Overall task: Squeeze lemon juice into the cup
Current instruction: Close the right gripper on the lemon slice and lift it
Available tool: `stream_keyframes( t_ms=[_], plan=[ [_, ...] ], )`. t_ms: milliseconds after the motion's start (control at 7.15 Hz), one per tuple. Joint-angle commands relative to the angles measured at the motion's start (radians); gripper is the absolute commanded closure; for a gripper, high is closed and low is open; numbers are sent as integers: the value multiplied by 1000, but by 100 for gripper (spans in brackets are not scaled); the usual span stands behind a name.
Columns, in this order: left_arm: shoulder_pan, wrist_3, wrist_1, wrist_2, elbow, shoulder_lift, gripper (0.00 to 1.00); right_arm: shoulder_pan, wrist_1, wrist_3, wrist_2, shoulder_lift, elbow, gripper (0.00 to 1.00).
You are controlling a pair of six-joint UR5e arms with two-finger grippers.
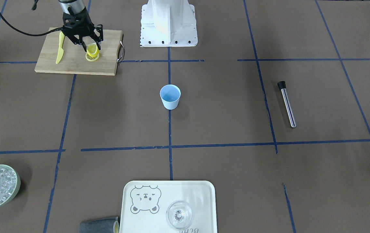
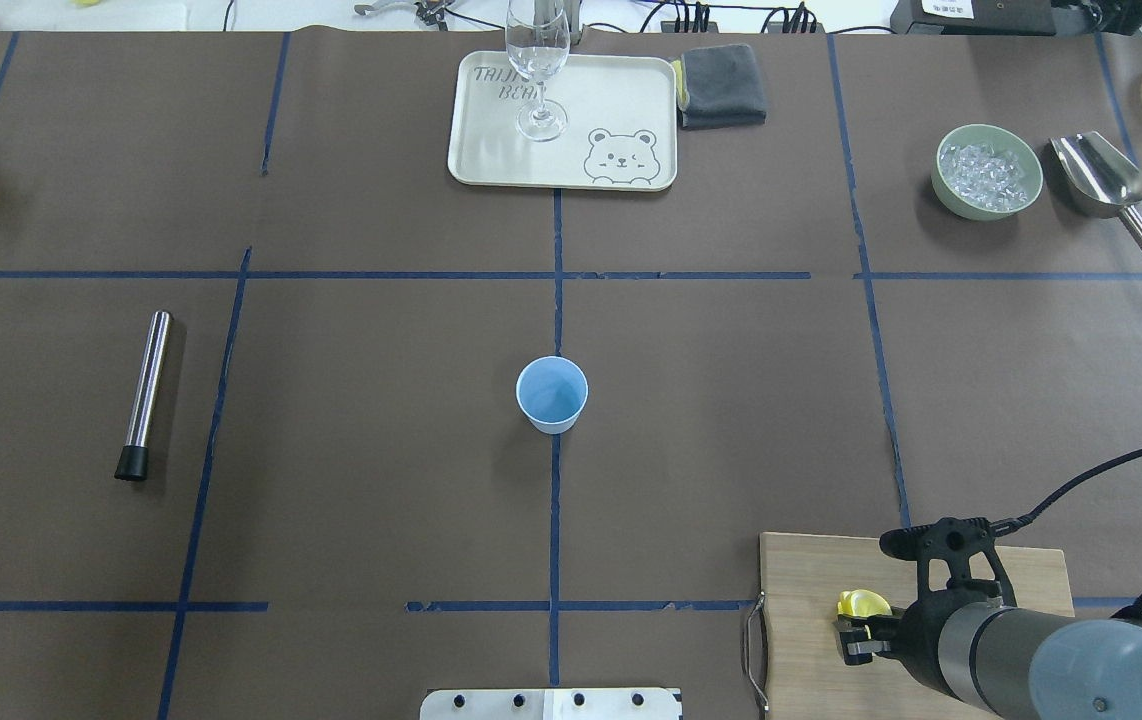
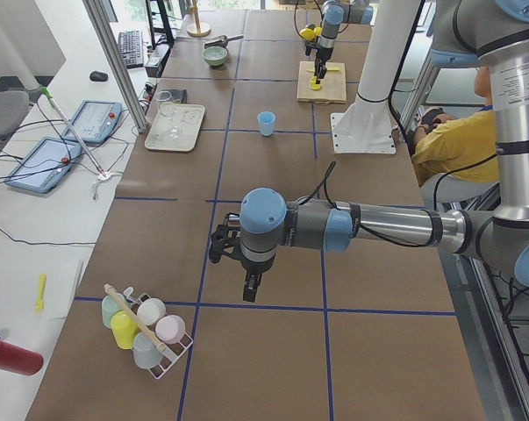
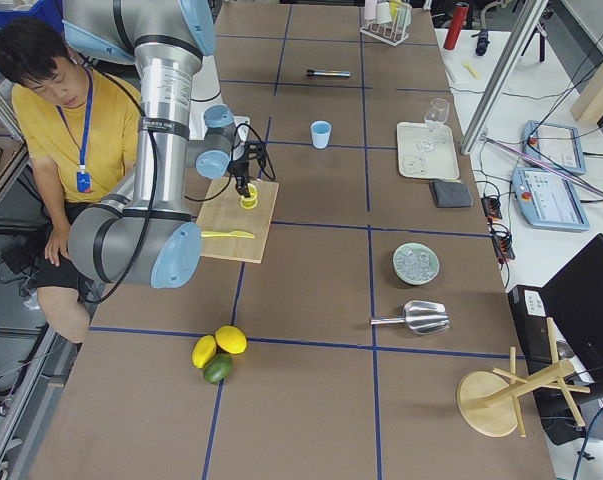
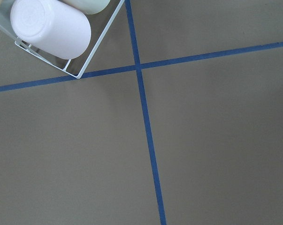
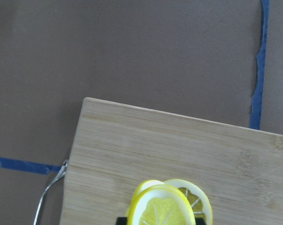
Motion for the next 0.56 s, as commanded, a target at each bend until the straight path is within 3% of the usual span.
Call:
stream_keyframes(
  t_ms=[0, 280, 419],
  plan=[
    [0, 0, 0, 0, -2, 5, 0, 16, -5, 0, 0, 8, 19, 88],
    [0, 0, 0, 0, -4, 8, 0, 34, -46, 0, 8, 87, 19, 88],
    [0, 0, 0, 0, -1, 7, 0, 45, -191, 0, 9, 215, 19, 88]
  ],
)
